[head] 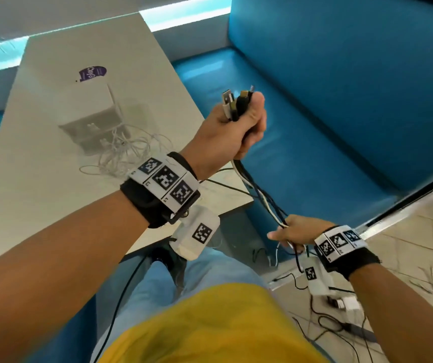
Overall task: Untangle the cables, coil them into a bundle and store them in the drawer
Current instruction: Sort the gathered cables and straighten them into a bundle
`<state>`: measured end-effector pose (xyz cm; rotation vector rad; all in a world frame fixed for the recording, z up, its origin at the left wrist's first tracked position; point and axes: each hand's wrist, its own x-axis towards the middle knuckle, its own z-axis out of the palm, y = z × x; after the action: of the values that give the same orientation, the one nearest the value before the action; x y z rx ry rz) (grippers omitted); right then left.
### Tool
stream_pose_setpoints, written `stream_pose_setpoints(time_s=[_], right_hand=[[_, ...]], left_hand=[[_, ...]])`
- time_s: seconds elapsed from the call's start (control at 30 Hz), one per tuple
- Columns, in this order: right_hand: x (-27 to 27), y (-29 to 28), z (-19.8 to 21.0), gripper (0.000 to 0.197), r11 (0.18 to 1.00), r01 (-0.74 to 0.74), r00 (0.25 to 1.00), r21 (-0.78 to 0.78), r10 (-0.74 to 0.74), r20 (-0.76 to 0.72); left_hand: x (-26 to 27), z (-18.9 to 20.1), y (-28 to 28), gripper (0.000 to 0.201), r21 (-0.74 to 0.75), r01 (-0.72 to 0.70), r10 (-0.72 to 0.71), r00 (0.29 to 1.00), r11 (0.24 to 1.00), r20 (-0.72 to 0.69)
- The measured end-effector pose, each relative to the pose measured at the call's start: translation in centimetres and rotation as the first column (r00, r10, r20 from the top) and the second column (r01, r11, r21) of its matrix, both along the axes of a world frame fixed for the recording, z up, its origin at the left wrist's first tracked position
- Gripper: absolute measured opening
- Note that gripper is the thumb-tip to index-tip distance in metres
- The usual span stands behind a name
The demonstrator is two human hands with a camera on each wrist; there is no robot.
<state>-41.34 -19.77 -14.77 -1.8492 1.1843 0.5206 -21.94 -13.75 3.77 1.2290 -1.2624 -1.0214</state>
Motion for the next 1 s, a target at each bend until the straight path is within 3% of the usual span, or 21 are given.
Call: stream_pose_setpoints(time_s=[0.2,0.3,0.4,0.47,0.57,0.67,0.77,0.8,0.87,0.93,1.0], right_hand=[[-3.0,0.6,-3.1,0.051,0.989,-0.048,0.976,0.137,0.076,-0.206],[-4.0,0.8,-4.3,0.036,0.988,-0.075,0.985,0.137,0.095,-0.144],[-4.3,0.1,-4.1,0.045,0.987,-0.127,0.983,0.101,0.139,-0.122],[-4.1,-0.6,-3.0,0.054,0.992,-0.099,0.994,0.080,0.102,-0.030],[-3.1,-1.6,0.5,0.053,0.995,0.050,0.958,0.082,-0.071,0.277],[-1.0,-1.5,4.6,0.041,0.991,0.117,0.809,0.064,-0.132,0.572],[2.2,-0.8,7.3,0.029,0.970,0.210,0.647,0.120,-0.230,0.727],[3.3,-1.0,7.3,0.033,0.965,0.257,0.625,0.055,-0.209,0.752],[5.5,-1.8,6.1,0.036,0.951,0.269,0.686,-0.155,-0.076,0.724],[7.1,-2.2,4.5,0.032,0.945,0.097,0.821,-0.311,0.100,0.561],[7.7,-2.5,3.6,0.031,0.937,0.012,0.883,-0.348,0.153,0.444]], left_hand=[[-0.8,-0.6,-0.5,0.041,0.040,0.070,-0.070,0.998,0.997,-0.009],[-0.8,-1.4,-0.5,0.040,0.077,0.095,-0.095,0.995,0.993,-0.005],[-1.1,-2.3,-0.4,0.039,0.102,0.118,-0.114,0.993,0.988,-0.036],[-1.4,-2.7,-0.3,0.039,0.115,0.120,-0.116,0.992,0.986,-0.045],[-2.0,-3.1,-0.4,0.040,0.121,0.129,-0.125,0.991,0.984,-0.044],[-2.4,-3.1,-0.5,0.040,0.122,0.145,-0.141,0.989,0.982,-0.042],[-2.6,-3.1,-0.4,0.039,0.115,0.174,-0.171,0.985,0.978,-0.031],[-2.6,-3.1,-0.4,0.039,0.111,0.179,-0.178,0.984,0.978,-0.023],[-2.3,-3.1,-0.3,0.039,0.112,0.179,-0.181,0.983,0.978,0.012],[-1.6,-3.1,-0.1,0.039,0.109,0.159,-0.164,0.986,0.981,0.039],[-0.6,-3.2,0.0,0.040,0.109,0.133,-0.140,0.989,0.985,0.054]])
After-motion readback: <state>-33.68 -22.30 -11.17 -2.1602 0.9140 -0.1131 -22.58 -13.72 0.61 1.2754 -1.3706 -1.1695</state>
